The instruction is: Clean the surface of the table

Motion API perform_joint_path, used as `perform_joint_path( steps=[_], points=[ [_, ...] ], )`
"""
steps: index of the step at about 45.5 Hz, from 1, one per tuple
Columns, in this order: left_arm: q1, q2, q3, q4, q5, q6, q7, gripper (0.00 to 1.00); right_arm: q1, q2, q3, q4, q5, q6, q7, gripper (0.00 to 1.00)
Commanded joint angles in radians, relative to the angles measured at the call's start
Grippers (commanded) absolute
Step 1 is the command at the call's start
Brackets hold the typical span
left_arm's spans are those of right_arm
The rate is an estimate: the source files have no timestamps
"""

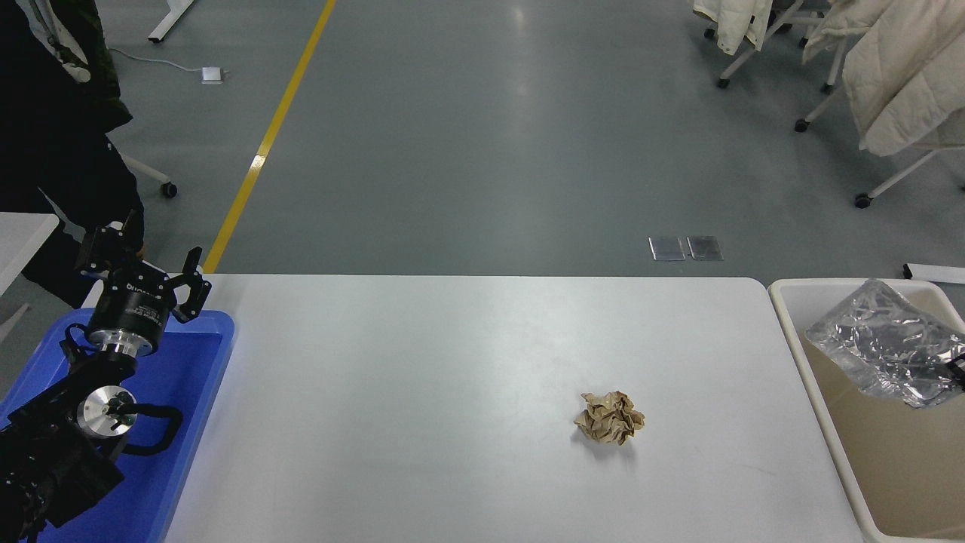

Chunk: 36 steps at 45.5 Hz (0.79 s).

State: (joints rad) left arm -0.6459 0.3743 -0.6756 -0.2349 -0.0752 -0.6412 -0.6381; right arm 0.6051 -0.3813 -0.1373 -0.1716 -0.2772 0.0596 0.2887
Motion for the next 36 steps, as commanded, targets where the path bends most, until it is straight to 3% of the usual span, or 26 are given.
perform_joint_path(
  steps=[1,11,12,13,14,15,36],
  points=[
    [0.000,0.000,0.001,0.000,0.000,0.000,0.000,1.00,-0.019,0.032,0.097,0.017,0.023,-0.084,-0.062,0.00],
    [0.000,0.000,0.001,-0.001,0.000,0.000,0.000,1.00,-0.033,0.033,0.105,0.017,0.024,-0.092,-0.071,0.00],
    [0.000,0.000,0.001,0.000,0.000,0.000,0.000,1.00,-0.033,0.033,0.107,0.017,0.024,-0.093,-0.071,0.14],
    [0.000,0.000,0.001,0.000,0.000,0.000,0.000,1.00,-0.033,0.033,0.107,0.017,0.026,-0.098,-0.071,0.39],
    [-0.001,0.000,0.001,0.000,0.000,0.000,0.000,1.00,-0.030,0.035,0.108,0.015,0.035,-0.116,-0.069,0.79],
    [0.000,0.000,-0.001,0.000,0.000,0.000,0.000,1.00,-0.028,0.033,0.107,0.015,0.052,-0.122,-0.069,1.00],
    [0.000,0.000,0.001,0.000,0.000,0.000,0.000,1.00,-0.013,-0.002,0.105,0.033,0.075,-0.127,-0.068,1.00]
  ],
)
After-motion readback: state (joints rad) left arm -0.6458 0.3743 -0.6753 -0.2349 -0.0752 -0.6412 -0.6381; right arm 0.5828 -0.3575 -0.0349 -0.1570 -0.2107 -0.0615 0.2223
